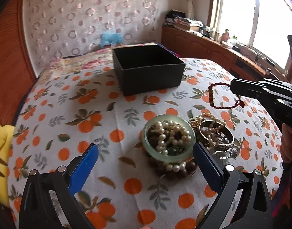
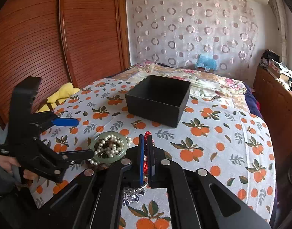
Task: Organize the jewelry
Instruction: 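Grasp the red string bracelet with the right tool while the left tool grasps the jade bangle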
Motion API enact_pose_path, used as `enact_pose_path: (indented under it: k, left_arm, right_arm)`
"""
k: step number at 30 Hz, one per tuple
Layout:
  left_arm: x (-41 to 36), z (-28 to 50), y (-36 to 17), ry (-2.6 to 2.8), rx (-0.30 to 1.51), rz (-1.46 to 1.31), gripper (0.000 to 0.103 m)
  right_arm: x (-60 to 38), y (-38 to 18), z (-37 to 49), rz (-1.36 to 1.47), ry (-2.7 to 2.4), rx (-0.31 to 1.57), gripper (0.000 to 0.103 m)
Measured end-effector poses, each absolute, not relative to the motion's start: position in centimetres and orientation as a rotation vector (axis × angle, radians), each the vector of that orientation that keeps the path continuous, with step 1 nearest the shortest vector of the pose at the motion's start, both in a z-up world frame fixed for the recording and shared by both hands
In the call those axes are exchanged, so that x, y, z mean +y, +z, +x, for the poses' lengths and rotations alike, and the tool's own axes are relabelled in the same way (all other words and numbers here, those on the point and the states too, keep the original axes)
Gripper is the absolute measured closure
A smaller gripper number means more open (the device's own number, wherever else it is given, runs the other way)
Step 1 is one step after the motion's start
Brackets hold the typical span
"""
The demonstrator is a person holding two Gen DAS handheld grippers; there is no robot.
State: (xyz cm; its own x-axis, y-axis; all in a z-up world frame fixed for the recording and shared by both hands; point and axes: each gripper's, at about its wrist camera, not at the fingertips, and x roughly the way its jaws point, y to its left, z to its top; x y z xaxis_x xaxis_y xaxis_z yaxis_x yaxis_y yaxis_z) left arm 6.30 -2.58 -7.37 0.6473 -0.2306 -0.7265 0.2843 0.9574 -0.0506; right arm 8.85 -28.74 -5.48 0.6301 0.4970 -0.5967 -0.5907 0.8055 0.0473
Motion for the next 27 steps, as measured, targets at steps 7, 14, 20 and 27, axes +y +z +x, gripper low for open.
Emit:
enact_pose_path:
  k: [7,14,20,27]
  left_arm:
    - [-4.2,7.4,-7.8,-0.353,0.835,0.098,0.007]
    - [-5.7,8.2,-8.6,-0.381,0.869,0.142,0.019]
    - [-5.9,8.6,-9.2,-0.408,0.88,0.128,0.034]
    - [-5.5,8.0,-7.3,-0.404,0.8,0.116,0.034]
  right_arm:
    - [-29.7,-5.9,8.7,-0.151,0.604,0.641,0.1]
    - [-30.1,-6.1,8.7,-0.133,0.6,0.639,0.1]
    - [-29.9,-6.3,8.6,-0.139,0.602,0.642,0.1]
    - [-29.6,-6.2,8.9,-0.146,0.596,0.636,0.1]
